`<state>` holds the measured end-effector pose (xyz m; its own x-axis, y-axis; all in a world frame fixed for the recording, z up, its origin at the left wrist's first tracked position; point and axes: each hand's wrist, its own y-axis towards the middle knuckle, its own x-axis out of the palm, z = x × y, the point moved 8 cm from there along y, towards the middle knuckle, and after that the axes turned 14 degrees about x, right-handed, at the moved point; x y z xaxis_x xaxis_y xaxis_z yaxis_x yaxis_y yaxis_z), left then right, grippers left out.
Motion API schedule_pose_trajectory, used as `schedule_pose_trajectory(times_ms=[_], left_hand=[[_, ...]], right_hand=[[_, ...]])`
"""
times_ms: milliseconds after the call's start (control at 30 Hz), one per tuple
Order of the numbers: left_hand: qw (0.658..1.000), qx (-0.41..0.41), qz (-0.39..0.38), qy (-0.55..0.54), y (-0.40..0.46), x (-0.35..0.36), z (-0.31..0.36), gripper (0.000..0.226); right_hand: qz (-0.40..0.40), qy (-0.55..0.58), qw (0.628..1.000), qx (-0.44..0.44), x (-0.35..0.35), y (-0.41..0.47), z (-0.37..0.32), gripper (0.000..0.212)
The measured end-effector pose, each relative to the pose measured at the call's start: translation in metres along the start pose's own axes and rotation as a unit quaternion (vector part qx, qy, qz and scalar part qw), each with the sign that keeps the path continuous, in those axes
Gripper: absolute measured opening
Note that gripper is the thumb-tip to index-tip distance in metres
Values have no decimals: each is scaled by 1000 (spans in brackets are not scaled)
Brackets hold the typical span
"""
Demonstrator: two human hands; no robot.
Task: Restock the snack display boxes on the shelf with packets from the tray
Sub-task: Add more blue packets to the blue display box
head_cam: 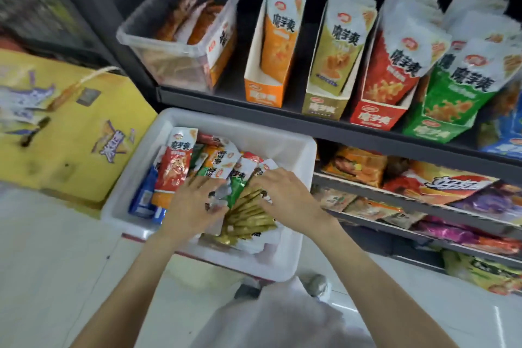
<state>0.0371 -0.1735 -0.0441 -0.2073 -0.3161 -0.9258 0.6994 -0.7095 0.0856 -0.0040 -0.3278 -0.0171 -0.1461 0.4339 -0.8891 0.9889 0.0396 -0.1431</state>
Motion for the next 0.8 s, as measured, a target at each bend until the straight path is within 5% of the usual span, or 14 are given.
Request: schedule_pose_trajectory(times_ms=[167, 367, 433, 533, 667, 800], left_hand=[[986, -7, -166, -4, -18, 18, -25, 71], [970, 90, -216, 64, -3, 25, -20, 50], [982, 93, -161, 28, 3, 12, -18, 29], [994, 14, 9, -107, 13, -28, -29, 13], [874, -197, 312, -315, 4, -74, -55, 17], [836, -209, 365, -353, 9, -81, -33, 15]], right_hand=[[-81, -144, 986, 11, 61, 30, -17, 42], [-96, -182, 978, 19, 76, 41, -15, 49], [-102, -144, 984, 26, 73, 38, -15, 47], [-58, 76, 994, 56, 44, 30, -16, 41], [86, 353, 920, 145, -13, 11, -5, 35], [134, 330, 927, 116, -38, -1, -18, 33]])
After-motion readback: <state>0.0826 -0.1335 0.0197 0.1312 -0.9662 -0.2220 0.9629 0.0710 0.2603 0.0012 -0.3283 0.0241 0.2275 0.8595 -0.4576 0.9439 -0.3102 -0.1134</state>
